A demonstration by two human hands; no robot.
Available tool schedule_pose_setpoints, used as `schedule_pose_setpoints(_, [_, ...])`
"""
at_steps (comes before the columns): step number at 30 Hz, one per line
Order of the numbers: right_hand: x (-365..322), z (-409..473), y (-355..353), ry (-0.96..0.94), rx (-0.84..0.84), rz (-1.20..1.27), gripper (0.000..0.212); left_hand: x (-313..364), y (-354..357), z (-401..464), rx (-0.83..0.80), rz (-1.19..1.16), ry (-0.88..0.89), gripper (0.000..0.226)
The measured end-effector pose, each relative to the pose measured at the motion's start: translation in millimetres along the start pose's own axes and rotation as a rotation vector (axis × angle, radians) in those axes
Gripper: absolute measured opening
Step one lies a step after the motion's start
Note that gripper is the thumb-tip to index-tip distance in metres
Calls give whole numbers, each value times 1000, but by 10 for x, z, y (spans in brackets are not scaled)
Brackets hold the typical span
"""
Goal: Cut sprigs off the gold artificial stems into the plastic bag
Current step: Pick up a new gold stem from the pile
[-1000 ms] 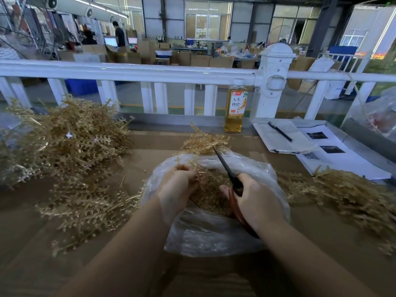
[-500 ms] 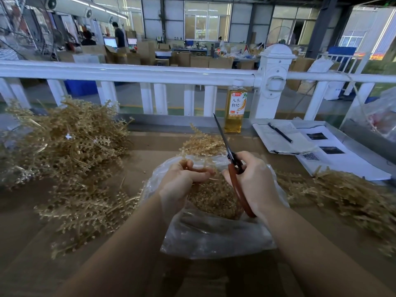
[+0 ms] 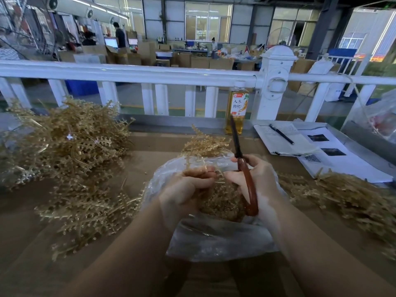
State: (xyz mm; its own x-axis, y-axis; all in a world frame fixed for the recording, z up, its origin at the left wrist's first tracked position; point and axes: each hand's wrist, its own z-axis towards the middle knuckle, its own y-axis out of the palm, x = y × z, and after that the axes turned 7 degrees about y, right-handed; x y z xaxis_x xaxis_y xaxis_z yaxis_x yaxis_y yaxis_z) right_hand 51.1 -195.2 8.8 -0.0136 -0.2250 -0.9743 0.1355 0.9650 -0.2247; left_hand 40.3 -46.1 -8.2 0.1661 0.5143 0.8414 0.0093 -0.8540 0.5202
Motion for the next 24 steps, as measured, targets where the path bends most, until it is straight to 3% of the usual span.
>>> schedule_pose_setpoints(4, [25,17,18,6,109,51,36,-39,75,11,2,55,47,39])
schedule_pose_setpoints(10, [12,-32,93,-160,161,28,35,-153,164,15,102,232,209,35])
schedule_pose_setpoints(14, [3,-69,72,-250,101,-15,38,-170,154,-4,142,253,222,35])
schedule_pose_setpoints(19, [-26,-192,-32,-267,-43,-190,19,-65,64,-12,247,129,296,42])
schedule_pose_setpoints(24, [42,-304,-107,-253,-177,-553,31,44,-75,-11,308,59,359,44])
